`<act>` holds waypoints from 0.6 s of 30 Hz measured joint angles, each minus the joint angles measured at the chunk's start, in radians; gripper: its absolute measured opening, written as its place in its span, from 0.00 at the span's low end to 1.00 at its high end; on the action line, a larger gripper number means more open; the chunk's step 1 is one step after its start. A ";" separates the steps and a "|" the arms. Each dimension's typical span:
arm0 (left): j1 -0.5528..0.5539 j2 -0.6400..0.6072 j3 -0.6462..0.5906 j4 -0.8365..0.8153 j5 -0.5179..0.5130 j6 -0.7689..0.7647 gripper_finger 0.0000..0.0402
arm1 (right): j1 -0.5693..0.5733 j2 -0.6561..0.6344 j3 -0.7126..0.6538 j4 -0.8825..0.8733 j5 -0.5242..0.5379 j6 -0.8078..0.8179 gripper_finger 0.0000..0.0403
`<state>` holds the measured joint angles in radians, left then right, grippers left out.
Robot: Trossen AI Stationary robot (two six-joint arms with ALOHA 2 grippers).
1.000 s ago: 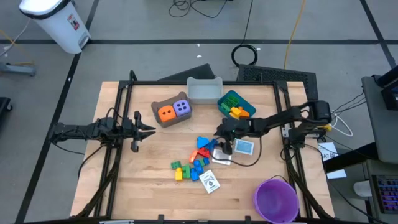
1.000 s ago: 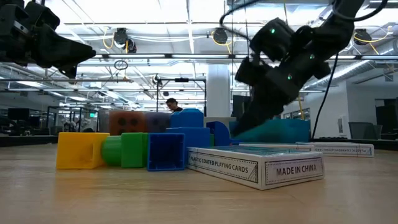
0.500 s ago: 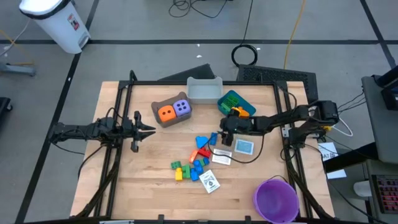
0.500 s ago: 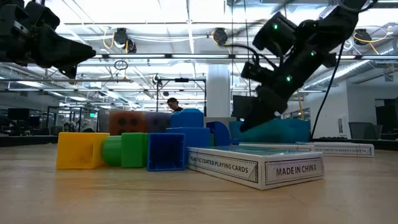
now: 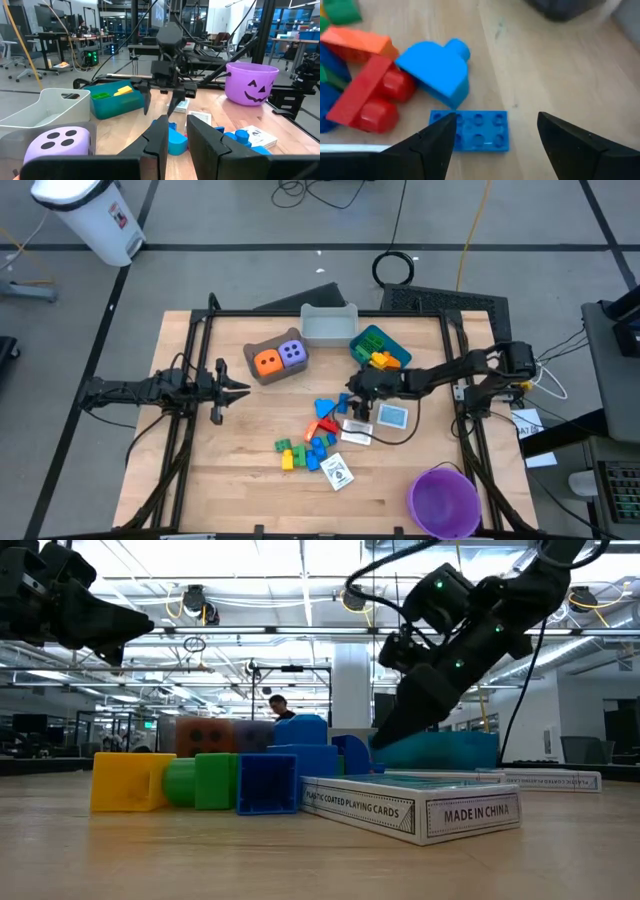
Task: Pick & Place Toys
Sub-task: Put the blue 8 studs game piece into the blue bin
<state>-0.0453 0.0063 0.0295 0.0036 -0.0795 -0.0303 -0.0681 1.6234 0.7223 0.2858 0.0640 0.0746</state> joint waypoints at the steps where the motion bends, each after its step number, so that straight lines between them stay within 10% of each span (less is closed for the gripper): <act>1: 0.000 0.000 0.000 0.000 0.000 0.000 0.19 | 0.002 0.012 -0.001 -0.002 -0.012 -0.001 0.67; 18: 0.000 0.000 0.000 0.000 0.000 0.000 0.19 | 0.018 -0.081 0.000 -0.304 0.087 -0.008 0.67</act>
<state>-0.0452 0.0063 0.0293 0.0036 -0.0797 -0.0303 -0.0502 1.5422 0.7219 -0.0186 0.1505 0.0669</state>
